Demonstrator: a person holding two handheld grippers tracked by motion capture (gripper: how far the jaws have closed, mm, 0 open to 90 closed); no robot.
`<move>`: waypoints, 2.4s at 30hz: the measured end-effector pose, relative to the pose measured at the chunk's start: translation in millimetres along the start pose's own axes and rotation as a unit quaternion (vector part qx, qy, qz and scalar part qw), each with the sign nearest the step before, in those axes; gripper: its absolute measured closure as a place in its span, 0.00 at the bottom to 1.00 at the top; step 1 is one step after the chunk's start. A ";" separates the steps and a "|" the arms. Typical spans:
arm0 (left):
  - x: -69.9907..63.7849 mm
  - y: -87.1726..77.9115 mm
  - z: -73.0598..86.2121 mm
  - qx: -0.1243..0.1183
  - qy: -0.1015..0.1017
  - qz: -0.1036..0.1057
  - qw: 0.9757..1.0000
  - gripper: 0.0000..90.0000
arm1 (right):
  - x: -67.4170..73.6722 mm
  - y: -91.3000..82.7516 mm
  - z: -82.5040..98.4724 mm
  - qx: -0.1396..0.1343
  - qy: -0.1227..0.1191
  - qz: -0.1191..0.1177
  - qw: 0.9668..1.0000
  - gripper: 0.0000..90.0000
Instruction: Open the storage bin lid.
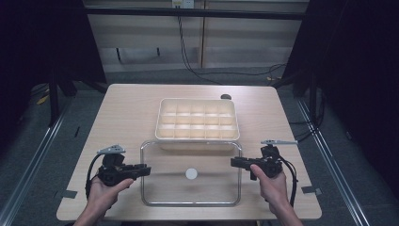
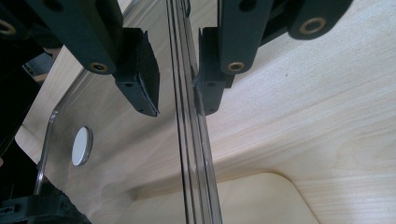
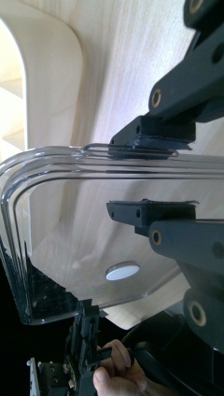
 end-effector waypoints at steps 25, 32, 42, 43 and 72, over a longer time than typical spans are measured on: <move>13.9 22.5 6.0 0.034 -0.009 -0.001 0.999 0.69 | -23.9 21.7 4.6 0.022 -0.004 0.036 0.999 0.69; 19.6 31.1 8.1 0.050 -0.013 -0.004 0.999 0.70 | -33.5 26.4 9.8 0.033 0.003 0.044 0.998 0.67; 25.0 40.0 8.1 0.061 -0.021 0.002 0.998 0.69 | -42.6 32.1 10.9 0.044 0.000 0.058 0.997 0.62; 25.7 40.5 8.1 0.064 -0.022 0.005 0.998 0.69 | -42.7 32.7 11.2 0.047 -0.001 0.059 0.997 0.62; 31.8 49.9 7.9 0.075 -0.025 -0.009 0.997 0.69 | -53.2 42.6 12.6 0.068 -0.023 0.091 0.993 0.53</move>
Point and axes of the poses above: each handheld gripper's, and its own axes: y roughly forward along the jaws, z roughly out of its underside, x roughly to its left, the point moved 4 cm from there along y, roughly forward along the jaws, and after that the axes turned 5 degrees about y, right-handed, at the moved point
